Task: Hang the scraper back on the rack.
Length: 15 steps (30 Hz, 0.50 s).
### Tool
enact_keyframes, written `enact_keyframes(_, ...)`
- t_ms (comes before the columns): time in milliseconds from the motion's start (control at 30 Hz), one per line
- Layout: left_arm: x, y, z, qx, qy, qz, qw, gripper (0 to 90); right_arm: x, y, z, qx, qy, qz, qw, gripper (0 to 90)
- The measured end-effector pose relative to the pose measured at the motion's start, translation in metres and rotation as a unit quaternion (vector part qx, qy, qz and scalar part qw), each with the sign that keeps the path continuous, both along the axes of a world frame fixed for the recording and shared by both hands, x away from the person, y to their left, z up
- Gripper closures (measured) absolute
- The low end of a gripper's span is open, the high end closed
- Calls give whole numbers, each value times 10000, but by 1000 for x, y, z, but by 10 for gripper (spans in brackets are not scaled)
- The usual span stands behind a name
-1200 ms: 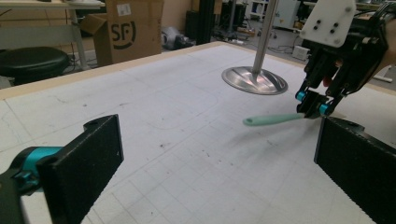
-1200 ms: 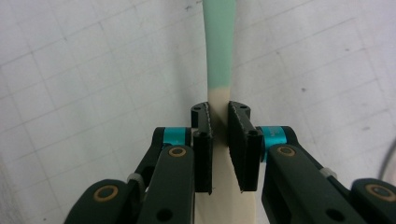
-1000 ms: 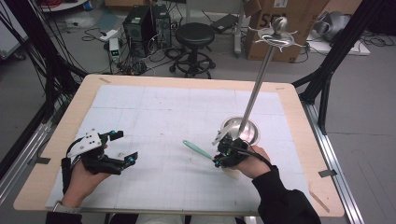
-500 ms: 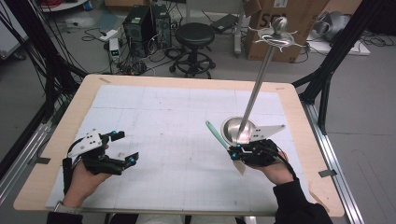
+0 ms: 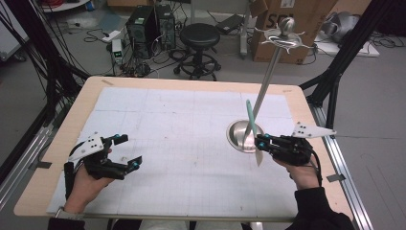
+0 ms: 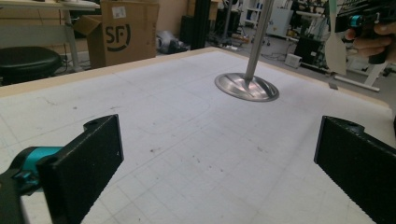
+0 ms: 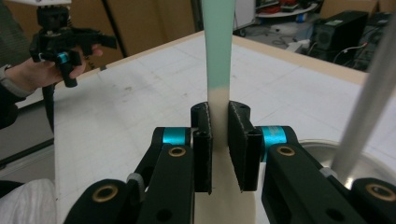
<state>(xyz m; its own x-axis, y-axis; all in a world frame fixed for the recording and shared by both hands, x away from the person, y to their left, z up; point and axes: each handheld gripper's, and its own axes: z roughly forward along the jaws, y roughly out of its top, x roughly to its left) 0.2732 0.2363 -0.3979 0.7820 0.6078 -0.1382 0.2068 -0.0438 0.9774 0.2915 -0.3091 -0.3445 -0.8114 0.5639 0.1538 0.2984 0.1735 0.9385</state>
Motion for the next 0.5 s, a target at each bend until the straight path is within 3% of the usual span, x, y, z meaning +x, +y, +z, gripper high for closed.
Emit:
enact_keyframes(133,-1,0,3,-173,-9,-55,9998,17,-3,-14,7,47,-83,-196,9998,807)
enact_keyframes(367,-1,-1,1,-193,46,-137,9997,17,-5,-36,22,267,-285,-530,9978,807)
enact_keyframes(500,-2,-1,2,-250,42,-138,9996,17,-2,-47,29,258,-297,-631,9972,806)
